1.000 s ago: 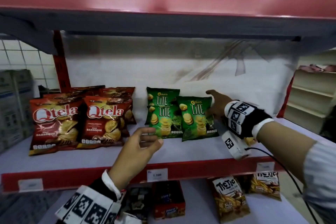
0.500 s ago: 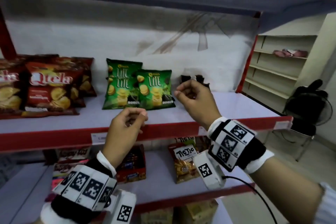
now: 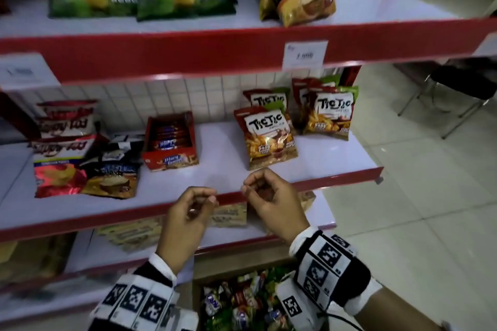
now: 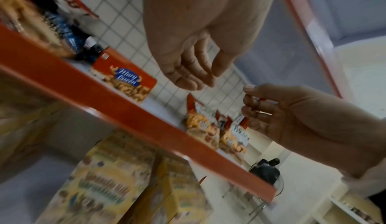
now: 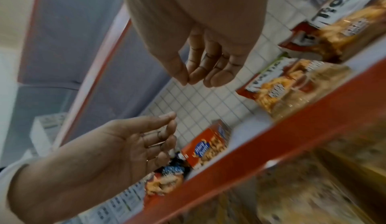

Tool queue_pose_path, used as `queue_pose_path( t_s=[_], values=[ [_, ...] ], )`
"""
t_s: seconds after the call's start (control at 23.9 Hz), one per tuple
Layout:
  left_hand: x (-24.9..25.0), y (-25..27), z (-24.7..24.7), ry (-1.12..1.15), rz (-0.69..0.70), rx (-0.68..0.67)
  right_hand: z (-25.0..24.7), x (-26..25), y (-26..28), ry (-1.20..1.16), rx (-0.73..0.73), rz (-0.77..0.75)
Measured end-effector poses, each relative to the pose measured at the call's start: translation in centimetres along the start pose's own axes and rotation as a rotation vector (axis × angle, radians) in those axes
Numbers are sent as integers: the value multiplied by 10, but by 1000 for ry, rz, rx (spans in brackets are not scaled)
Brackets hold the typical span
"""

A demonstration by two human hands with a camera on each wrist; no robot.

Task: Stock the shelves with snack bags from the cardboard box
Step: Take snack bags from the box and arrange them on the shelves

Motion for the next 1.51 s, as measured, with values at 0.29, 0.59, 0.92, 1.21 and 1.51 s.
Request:
queue_pose_path(
  t_s=[0.29,0.59,0.92,1.21,1.51],
  values=[
    [-215,58,37,-109,-326,-131,69,250,10,281,-266,332],
    [-476,137,66,-109,-424,-186,201,542,29,614,-610,303],
    [-560,140,51,-59,-308,-212,268,662,30,928,-968,166],
    [-540,148,54,-142,-284,-340,282,656,60,1058,-1120,-86],
    [-534,169,32,187,-281,-226,166,532,19,13,-450,162]
  ],
)
Point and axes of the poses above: each hand's wrist, its own y-axis away from the middle knuckle, its own z-axis out of the palm, x = y × z, the point moved 1 cm from there along -y, towards the middle knuckle, and after that the axes turned 9 degrees about z, right-handed, at the moved point
